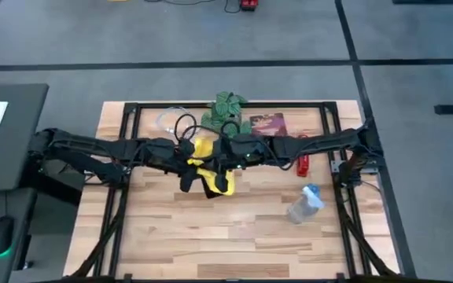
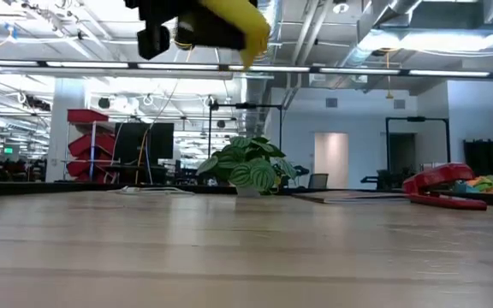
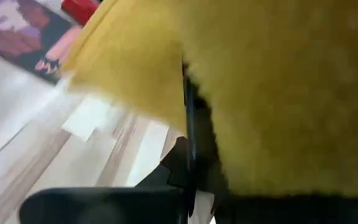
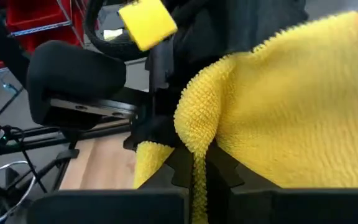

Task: Apply microfiber cloth
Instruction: Wipe the front of the cellphone with the yellow microfiber cloth

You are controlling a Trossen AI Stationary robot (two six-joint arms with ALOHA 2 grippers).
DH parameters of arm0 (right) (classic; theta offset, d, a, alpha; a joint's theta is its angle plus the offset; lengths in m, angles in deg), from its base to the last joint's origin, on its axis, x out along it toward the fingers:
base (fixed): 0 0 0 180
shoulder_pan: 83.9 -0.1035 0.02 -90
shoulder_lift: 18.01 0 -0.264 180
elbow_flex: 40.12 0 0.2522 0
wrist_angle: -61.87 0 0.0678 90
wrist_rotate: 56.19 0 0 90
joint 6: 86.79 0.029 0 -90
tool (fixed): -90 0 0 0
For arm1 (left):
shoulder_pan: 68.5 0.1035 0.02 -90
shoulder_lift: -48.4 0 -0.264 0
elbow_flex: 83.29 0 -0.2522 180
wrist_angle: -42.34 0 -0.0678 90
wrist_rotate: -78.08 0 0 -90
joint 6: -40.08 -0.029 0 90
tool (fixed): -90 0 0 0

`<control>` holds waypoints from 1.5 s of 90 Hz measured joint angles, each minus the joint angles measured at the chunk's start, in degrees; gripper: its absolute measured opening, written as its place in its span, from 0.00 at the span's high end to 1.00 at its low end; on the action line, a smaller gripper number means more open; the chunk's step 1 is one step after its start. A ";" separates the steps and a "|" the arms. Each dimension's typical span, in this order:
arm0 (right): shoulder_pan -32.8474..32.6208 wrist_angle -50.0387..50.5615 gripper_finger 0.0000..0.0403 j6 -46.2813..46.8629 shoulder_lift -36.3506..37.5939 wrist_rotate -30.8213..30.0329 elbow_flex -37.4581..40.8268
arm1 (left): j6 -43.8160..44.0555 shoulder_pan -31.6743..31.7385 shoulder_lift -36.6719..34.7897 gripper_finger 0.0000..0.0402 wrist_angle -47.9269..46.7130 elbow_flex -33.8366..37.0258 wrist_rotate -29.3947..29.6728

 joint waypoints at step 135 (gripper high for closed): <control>-2.21 11.59 1.00 1.47 1.76 -5.91 -0.15 | -3.44 -1.90 -6.12 0.97 -5.45 0.02 6.54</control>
